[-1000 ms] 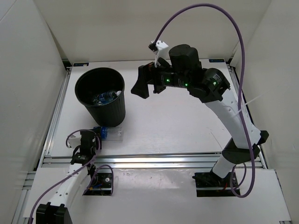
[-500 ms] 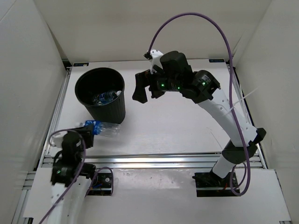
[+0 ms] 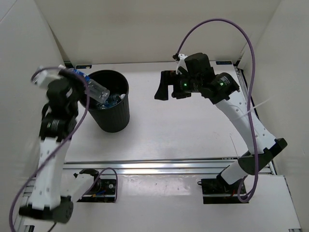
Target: Put the plastic bottles in the bin
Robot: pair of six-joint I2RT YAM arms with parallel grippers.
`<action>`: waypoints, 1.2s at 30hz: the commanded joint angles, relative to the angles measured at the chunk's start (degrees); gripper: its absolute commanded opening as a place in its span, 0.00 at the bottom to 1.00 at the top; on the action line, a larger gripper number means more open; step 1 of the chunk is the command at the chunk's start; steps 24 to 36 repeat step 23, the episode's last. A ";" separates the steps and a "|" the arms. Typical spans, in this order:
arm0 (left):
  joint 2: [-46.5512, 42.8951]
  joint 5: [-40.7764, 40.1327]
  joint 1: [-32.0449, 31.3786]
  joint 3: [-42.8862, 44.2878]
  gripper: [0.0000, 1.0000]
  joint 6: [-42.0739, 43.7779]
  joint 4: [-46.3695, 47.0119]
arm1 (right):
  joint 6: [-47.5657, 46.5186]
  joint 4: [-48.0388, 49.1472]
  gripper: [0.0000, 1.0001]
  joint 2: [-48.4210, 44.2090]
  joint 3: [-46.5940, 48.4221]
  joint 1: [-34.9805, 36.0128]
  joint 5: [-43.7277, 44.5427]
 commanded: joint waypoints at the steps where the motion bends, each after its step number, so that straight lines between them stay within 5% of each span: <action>1: 9.59 -4.05 -0.07 3.30 0.81 11.47 5.44 | 0.67 0.87 1.00 -2.64 2.08 -0.50 -3.16; 2: 11.95 -5.01 -0.86 5.67 0.96 13.31 5.44 | -0.03 0.00 1.00 -2.64 2.61 -0.50 -3.16; 3: 12.50 -6.24 -2.69 6.91 1.00 14.37 5.44 | -0.04 -0.53 1.00 -2.64 2.61 -0.50 -1.68; 7: 7.51 -11.61 -6.75 6.76 1.00 19.73 4.92 | 2.07 -1.86 1.00 -4.21 1.57 -1.03 1.58; 11: -4.87 -6.54 -6.75 -9.45 1.00 20.19 3.69 | 5.84 -6.94 1.00 -5.10 -2.04 -4.01 1.50; 16: -17.00 -4.50 -6.75 -18.12 1.00 13.86 -7.72 | 8.23 -10.03 1.00 -7.03 -8.44 -7.97 2.02; 23: -22.56 -19.32 -6.75 -23.57 1.00 12.97 -16.27 | 8.23 -5.19 1.00 -14.68 -16.20 -10.35 14.29; 36: -22.56 -19.32 -6.75 -23.57 1.00 12.97 -16.27 | 8.23 -5.19 1.00 -14.68 -16.20 -10.35 14.29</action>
